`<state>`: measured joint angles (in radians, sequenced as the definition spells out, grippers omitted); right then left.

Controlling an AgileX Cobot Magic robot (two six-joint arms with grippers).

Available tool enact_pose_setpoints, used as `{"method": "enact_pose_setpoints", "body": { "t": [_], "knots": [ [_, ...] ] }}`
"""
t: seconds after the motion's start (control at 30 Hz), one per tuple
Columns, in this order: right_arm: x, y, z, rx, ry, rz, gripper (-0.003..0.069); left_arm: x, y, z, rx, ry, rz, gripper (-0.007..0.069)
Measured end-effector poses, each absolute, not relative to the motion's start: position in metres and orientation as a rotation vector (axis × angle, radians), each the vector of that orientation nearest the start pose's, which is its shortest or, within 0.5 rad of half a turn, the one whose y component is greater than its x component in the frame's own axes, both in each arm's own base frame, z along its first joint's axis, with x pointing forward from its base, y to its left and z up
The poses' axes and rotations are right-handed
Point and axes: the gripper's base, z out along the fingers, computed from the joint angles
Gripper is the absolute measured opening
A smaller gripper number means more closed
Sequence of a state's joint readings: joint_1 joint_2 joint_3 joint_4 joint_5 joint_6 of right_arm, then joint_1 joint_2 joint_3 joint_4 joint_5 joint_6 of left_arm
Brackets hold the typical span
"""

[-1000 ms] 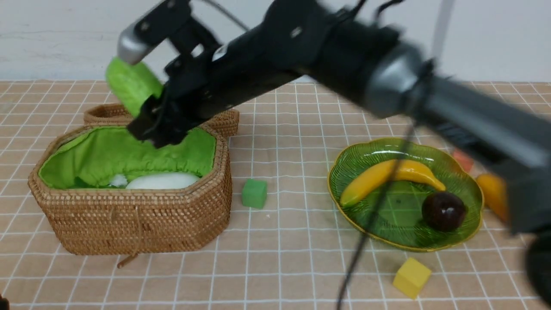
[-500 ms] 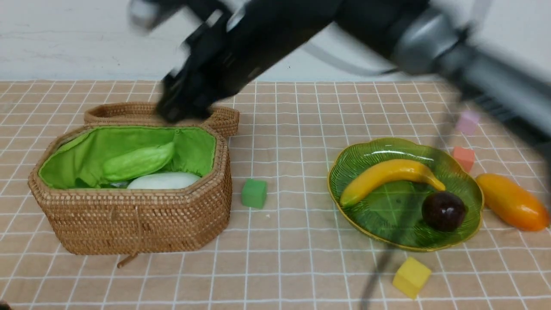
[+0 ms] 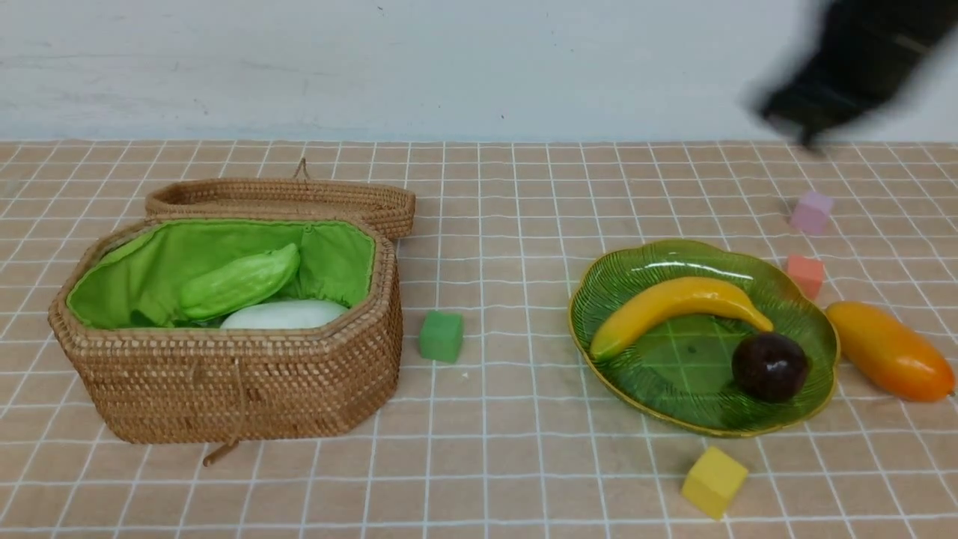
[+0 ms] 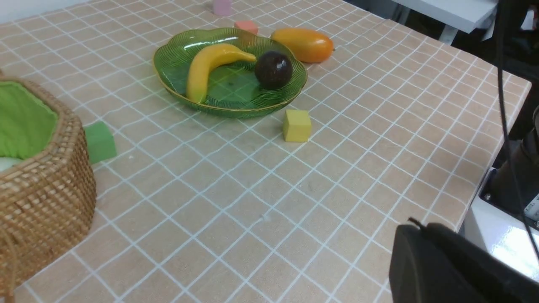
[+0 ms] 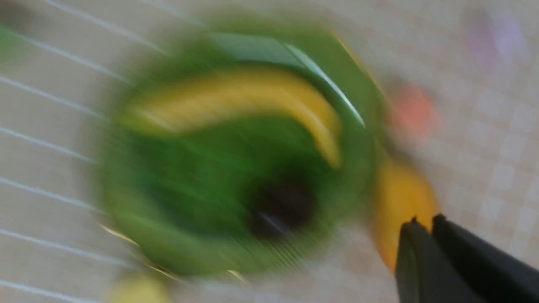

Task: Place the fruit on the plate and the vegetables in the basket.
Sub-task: Use the right arm to grab a mango and put it into the right plate

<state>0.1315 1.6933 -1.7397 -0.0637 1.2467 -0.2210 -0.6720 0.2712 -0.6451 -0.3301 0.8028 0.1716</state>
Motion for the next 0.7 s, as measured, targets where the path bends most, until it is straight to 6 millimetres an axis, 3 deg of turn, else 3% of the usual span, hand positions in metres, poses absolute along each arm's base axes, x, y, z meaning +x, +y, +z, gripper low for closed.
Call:
{"method": "enact_pose_setpoints", "body": {
  "t": [0.03,0.07,0.1,0.13,0.2,0.27,0.37,0.6,0.7],
  "knots": [
    [0.356,0.019,0.352,-0.437,2.72,-0.12,0.0143,0.016,-0.04,0.34,0.74,1.794,-0.717,-0.0013],
    [0.357,0.011,0.349,-0.413,2.735,-0.118,0.0153,0.016,-0.04,0.34,0.74,1.793,-0.717,-0.0013],
    [0.356,-0.016,0.323,-0.363,2.809,-0.077,0.0242,0.016,-0.04,0.34,0.741,1.792,-0.717,-0.0013],
    [0.356,-0.016,0.32,-0.373,2.813,-0.077,0.0255,0.016,-0.04,0.34,0.741,1.792,-0.717,-0.0013],
    [0.356,-0.047,0.29,-0.325,2.829,-0.002,0.043,0.016,-0.04,0.34,0.742,1.794,-0.717,-0.0013],
    [0.357,-0.063,0.276,-0.335,2.793,0.015,0.0561,0.016,-0.04,0.34,0.743,1.795,-0.716,-0.0013],
    [0.362,-0.072,0.266,-0.401,2.728,0.014,0.0661,0.016,-0.04,0.339,0.745,1.798,-0.715,-0.0013],
    [0.381,-0.074,0.231,-0.504,2.721,0.036,0.0658,0.016,-0.04,0.339,0.747,1.799,-0.71,-0.0013],
    [0.39,-0.077,0.201,-0.521,2.763,0.054,0.0645,0.016,-0.04,0.339,0.747,1.799,-0.71,-0.0013]
  ]
}}
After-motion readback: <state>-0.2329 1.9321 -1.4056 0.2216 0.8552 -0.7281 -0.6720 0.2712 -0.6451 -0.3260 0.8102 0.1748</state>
